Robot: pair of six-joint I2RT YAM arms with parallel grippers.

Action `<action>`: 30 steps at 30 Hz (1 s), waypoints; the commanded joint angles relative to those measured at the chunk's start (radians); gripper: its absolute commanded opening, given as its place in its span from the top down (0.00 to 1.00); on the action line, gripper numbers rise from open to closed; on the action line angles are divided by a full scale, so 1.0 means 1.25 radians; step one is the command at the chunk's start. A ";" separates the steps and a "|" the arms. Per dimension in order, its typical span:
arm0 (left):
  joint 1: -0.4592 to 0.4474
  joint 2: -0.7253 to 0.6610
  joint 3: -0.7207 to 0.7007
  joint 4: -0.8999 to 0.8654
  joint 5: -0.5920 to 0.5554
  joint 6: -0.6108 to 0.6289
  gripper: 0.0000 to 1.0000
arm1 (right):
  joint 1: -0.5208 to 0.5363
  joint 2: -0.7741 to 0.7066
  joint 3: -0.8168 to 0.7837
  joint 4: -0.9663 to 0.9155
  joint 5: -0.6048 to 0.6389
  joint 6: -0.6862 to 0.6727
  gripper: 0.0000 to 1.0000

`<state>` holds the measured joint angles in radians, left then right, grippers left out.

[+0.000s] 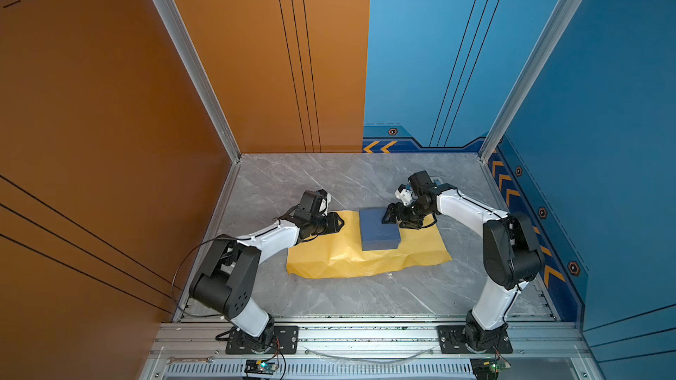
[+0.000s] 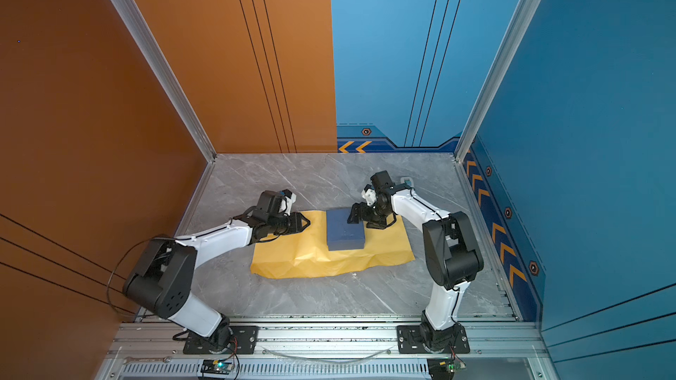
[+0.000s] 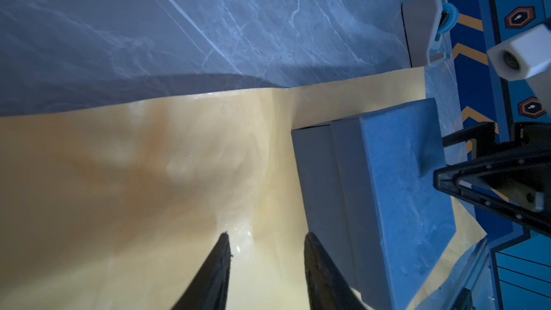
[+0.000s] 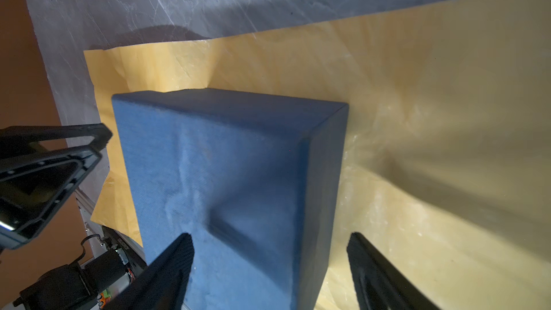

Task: Wrap a gift box in wrapping paper
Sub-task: Move the gift box onto the wrapping paper.

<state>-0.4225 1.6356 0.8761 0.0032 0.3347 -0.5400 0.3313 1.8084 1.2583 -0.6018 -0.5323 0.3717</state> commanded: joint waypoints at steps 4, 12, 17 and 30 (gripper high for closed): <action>-0.018 0.101 0.063 -0.040 0.001 0.015 0.59 | 0.001 -0.004 -0.015 0.032 -0.016 0.026 0.16; -0.020 0.071 0.075 -0.183 -0.083 0.048 0.58 | 0.002 -0.001 -0.007 0.032 0.007 0.030 0.11; -0.025 0.069 0.077 -0.036 0.025 0.029 0.58 | 0.005 0.001 -0.008 0.040 0.004 0.034 0.12; -0.025 0.204 0.106 0.014 0.020 0.000 0.63 | 0.018 0.012 -0.003 0.037 -0.018 0.004 0.19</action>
<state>-0.4461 1.8759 1.0138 0.0433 0.3737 -0.5407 0.3454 1.8091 1.2514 -0.5560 -0.5468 0.3977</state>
